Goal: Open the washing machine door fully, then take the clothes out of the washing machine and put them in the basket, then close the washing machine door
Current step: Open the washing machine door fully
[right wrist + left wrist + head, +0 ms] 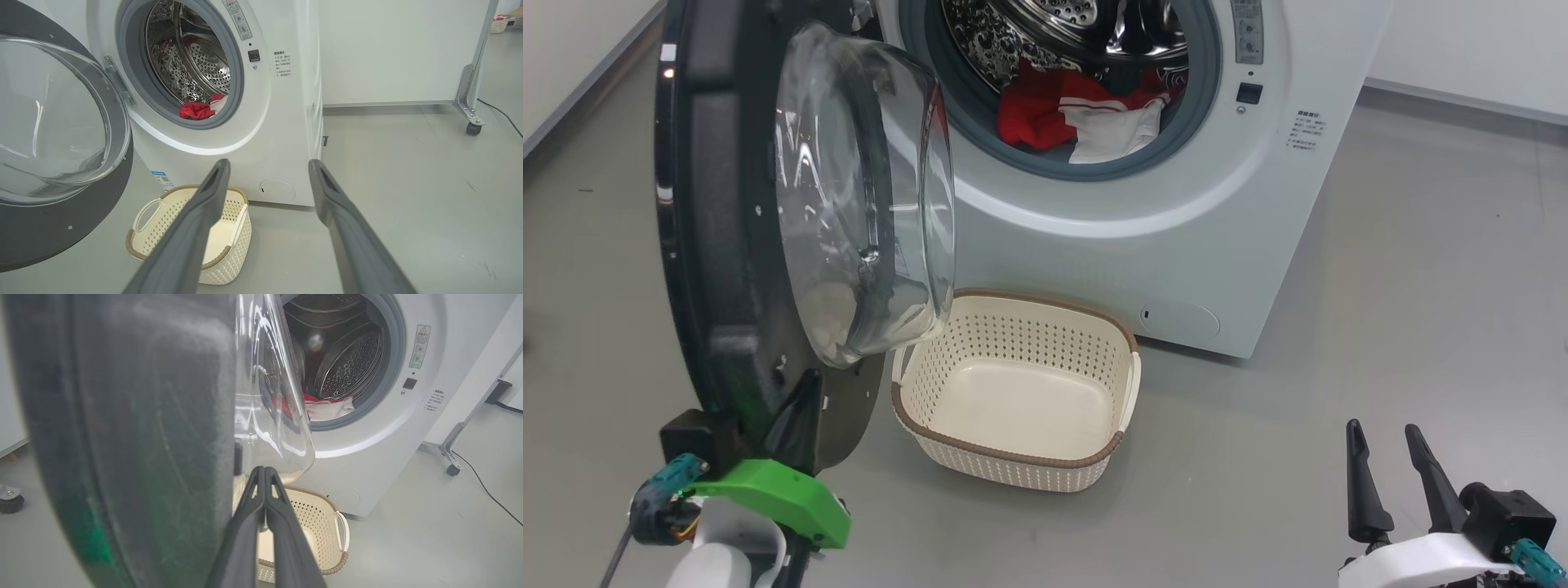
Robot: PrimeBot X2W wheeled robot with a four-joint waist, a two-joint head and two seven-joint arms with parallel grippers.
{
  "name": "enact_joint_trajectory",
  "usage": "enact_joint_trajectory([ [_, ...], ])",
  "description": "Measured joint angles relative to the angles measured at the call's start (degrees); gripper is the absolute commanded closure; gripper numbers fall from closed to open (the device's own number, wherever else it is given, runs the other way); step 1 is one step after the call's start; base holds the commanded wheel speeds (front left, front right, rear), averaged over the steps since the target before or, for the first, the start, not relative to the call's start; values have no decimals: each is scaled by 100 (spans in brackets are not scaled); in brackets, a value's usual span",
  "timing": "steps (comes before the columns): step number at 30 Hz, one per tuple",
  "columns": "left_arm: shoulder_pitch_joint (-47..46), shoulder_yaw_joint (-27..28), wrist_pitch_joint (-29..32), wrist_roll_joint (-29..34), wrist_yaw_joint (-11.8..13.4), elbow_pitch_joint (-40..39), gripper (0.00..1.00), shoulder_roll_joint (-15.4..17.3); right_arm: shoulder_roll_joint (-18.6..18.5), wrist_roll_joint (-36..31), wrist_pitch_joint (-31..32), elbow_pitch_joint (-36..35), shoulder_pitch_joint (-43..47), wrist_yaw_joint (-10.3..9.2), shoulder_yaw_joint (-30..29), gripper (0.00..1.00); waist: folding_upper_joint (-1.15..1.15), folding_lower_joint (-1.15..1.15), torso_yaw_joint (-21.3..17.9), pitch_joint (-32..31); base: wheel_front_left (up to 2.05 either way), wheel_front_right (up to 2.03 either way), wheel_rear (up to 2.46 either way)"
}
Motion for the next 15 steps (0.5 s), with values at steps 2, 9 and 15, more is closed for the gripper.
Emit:
enact_joint_trajectory([
  [2,0,126,-37,-93,33,7,100,24,-2,-38,0,-2,-2,1,12,0,0,0,21,56,0,0,0],
  [9,-2,505,-191,-294,100,15,100,87,-14,-102,0,-11,-23,2,118,0,0,0,57,272,0,0,0],
  [15,-36,886,-288,-509,166,43,100,218,-53,-152,20,-42,-142,2,155,0,0,0,60,537,0,0,0],
])
